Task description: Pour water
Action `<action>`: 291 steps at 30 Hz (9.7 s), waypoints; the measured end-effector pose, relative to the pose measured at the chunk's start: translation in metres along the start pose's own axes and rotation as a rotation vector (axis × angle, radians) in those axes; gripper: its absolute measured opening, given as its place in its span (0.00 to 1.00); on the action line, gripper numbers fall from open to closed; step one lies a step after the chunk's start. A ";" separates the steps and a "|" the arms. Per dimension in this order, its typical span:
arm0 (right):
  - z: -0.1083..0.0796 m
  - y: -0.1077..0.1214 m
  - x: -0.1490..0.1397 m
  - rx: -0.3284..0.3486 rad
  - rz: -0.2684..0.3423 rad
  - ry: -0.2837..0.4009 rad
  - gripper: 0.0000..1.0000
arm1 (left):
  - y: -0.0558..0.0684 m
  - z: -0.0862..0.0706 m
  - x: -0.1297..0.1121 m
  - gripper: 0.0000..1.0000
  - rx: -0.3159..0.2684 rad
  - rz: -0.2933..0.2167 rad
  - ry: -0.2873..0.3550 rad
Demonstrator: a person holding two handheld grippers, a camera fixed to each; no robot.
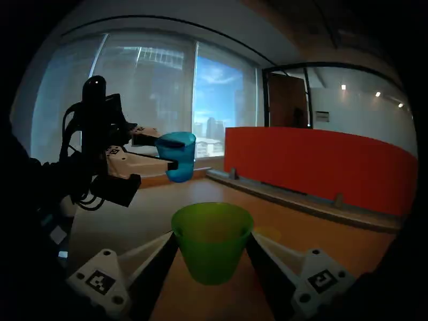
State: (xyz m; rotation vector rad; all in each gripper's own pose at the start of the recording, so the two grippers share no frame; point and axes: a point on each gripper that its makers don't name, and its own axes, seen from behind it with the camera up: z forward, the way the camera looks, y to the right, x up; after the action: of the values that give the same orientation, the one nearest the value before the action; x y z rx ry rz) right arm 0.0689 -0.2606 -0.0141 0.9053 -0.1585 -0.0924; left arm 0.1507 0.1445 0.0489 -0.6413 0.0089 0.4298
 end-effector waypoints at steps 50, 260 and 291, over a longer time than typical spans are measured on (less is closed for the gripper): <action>0.047 -0.041 -0.005 0.112 -0.029 0.006 0.88 | 0.002 -0.007 0.063 0.83 0.086 0.429 0.073; 0.053 -0.059 0.020 0.147 -0.040 0.066 0.87 | 0.032 -0.016 0.087 0.83 0.140 1.143 0.069; 0.055 -0.059 0.021 0.144 -0.041 0.063 0.87 | 0.020 -0.012 0.091 0.83 0.127 1.054 0.076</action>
State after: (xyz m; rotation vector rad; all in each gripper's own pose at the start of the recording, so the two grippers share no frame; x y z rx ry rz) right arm 0.0791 -0.3431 -0.0251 1.0537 -0.0883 -0.0914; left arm 0.2270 0.1867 0.0153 -0.4855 0.4595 1.4066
